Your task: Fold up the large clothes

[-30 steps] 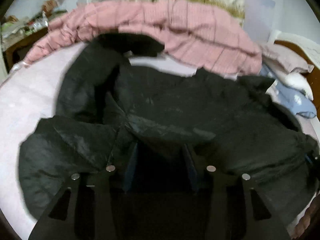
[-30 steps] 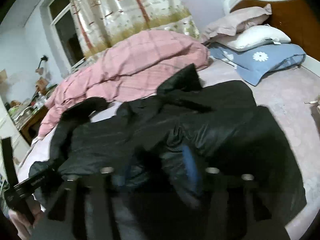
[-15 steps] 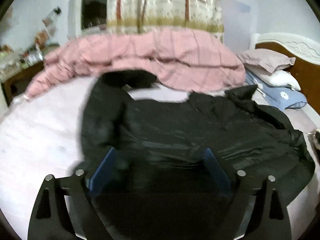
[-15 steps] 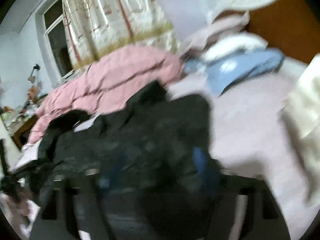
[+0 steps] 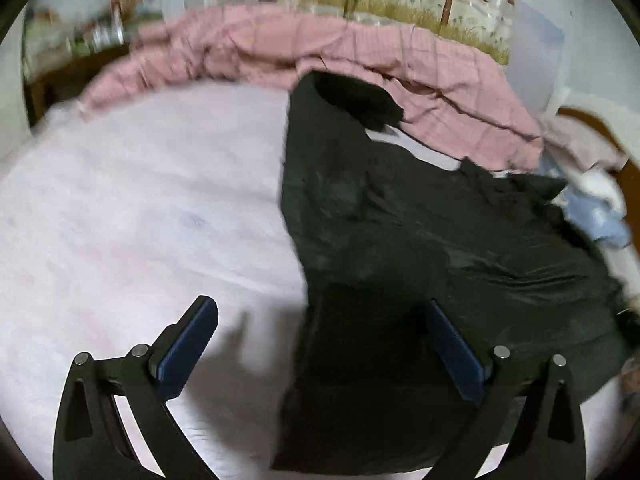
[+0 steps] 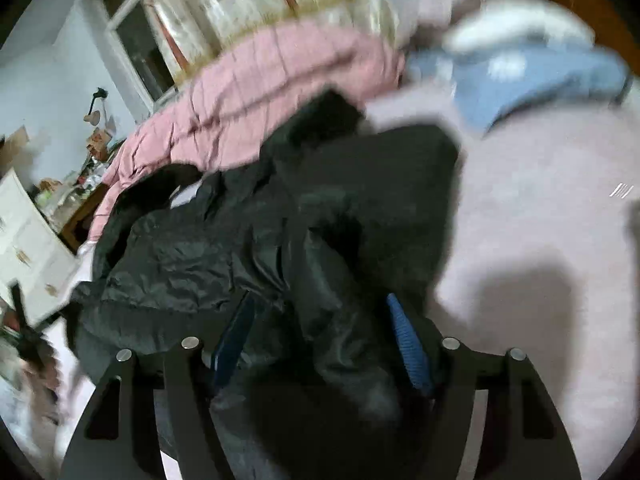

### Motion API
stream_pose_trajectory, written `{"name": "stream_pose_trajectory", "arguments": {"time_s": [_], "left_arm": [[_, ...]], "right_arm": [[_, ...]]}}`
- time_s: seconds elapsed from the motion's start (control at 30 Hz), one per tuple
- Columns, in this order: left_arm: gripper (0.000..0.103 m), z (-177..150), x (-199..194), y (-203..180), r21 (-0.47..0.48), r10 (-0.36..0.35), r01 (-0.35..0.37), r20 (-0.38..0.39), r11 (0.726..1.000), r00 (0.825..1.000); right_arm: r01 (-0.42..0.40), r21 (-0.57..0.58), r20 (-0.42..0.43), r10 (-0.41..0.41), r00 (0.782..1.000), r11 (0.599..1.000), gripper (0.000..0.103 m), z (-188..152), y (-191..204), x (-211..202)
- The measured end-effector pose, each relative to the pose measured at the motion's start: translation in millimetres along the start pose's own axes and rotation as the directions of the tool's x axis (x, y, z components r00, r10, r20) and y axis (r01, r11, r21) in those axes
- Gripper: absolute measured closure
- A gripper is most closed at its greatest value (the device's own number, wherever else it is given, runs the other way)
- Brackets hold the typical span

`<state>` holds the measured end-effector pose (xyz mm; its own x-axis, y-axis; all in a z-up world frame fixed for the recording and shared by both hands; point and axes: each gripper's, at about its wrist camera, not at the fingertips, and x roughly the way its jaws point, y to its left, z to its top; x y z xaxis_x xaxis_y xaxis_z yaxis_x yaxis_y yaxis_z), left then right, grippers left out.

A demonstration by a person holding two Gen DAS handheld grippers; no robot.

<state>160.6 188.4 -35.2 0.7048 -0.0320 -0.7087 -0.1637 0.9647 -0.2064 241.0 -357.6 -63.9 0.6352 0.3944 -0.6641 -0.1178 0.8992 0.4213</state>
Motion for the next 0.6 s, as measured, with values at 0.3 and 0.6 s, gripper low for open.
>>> {"name": "stream_pose_trajectory", "arguments": {"time_s": [0.3,0.6], "left_arm": [[0.094,-16,-35,-5,0.040,-0.007,0.002,0.130,0.999,0.991],[0.024,-1,-32,8,-0.034,-0.034,0.039,0.122,0.999,0.992]], "right_arm": [[-0.028,0.154,0.043,0.022,0.999,0.988,0.099,-72,-12,-79],[0.053,-0.009,0.003,-0.053,0.999,0.999,0.099,-51,3,-61]]}}
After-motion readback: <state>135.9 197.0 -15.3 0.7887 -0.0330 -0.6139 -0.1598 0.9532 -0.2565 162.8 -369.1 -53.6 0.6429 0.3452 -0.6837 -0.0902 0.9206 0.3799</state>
